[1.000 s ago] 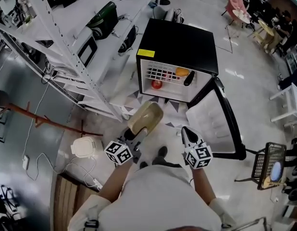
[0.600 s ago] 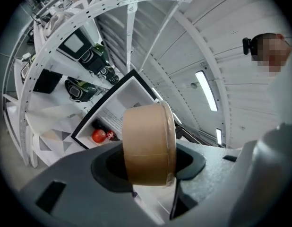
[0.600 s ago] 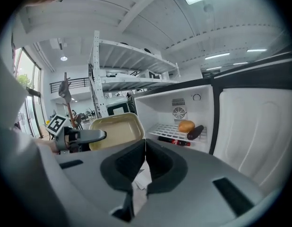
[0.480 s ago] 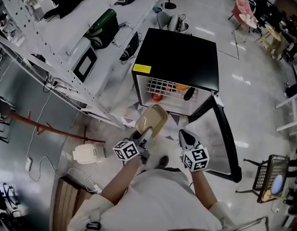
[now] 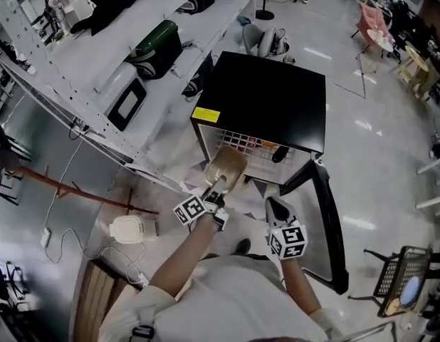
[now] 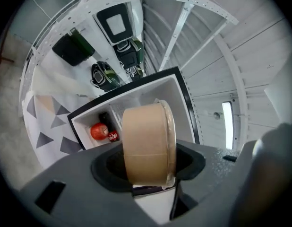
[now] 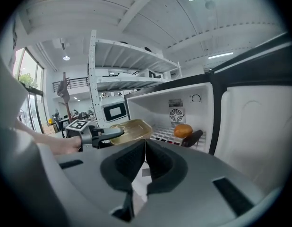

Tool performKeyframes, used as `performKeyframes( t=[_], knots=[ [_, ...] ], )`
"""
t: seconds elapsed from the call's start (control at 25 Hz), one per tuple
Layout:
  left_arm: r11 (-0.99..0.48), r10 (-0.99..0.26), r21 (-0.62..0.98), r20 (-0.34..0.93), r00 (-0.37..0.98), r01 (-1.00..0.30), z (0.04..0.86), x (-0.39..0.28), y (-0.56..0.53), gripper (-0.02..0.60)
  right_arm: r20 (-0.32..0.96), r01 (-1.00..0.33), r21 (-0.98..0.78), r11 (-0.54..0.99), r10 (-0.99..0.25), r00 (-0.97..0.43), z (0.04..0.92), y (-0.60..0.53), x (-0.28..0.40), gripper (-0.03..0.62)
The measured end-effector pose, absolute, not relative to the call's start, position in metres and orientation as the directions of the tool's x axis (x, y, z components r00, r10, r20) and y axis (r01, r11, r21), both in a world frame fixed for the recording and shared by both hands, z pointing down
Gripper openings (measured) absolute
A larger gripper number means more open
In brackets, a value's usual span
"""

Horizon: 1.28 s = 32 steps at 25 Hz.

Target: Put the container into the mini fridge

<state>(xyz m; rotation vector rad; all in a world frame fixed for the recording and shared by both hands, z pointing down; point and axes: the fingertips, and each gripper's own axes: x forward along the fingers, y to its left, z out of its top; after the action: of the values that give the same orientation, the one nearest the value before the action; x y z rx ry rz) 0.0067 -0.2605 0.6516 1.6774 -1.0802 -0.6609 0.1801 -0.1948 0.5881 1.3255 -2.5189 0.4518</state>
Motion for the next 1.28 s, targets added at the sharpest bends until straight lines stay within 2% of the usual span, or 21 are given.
performKeyframes(
  t=[0.32, 0.52, 0.64, 0.96, 1.16, 1.28],
  knots=[
    [-0.052, -0.931, 0.968, 0.042, 0.363, -0.246, 0.668, 0.011, -0.306, 0.207, 0.370, -0.826, -0.159, 0.541, -0.743, -0.558, 0.594, -0.195, 0.185, 0.009],
    [-0.065, -0.942, 0.968, 0.021, 0.334, -0.244, 0.673, 0.012, -0.338, 0.207, 0.373, -0.831, -0.153, 0.534, -0.748, -0.549, 0.594, -0.196, 0.182, 0.009],
    [-0.047, -0.946, 0.971, 0.032, 0.323, -0.234, 0.682, 0.011, -0.355, 0.207, 0.369, -0.843, -0.146, 0.518, -0.762, -0.532, 0.589, -0.199, 0.180, 0.009],
    [0.078, -0.959, 0.991, 0.103, 0.264, -0.105, 0.724, 0.001, -0.385, 0.207, 0.369, -0.880, -0.151, 0.450, -0.800, -0.473, 0.577, -0.208, 0.174, 0.009],
    [0.074, -0.957, 0.993, 0.096, 0.275, -0.088, 0.725, 0.008, -0.405, 0.207, 0.383, -0.903, -0.123, 0.413, -0.819, -0.427, 0.575, -0.211, 0.177, 0.009],
    [0.082, -0.949, 0.987, 0.120, 0.292, -0.138, 0.729, 0.013, -0.409, 0.209, 0.386, -0.913, -0.111, 0.393, -0.829, -0.404, 0.572, -0.214, 0.180, 0.009]
  ],
)
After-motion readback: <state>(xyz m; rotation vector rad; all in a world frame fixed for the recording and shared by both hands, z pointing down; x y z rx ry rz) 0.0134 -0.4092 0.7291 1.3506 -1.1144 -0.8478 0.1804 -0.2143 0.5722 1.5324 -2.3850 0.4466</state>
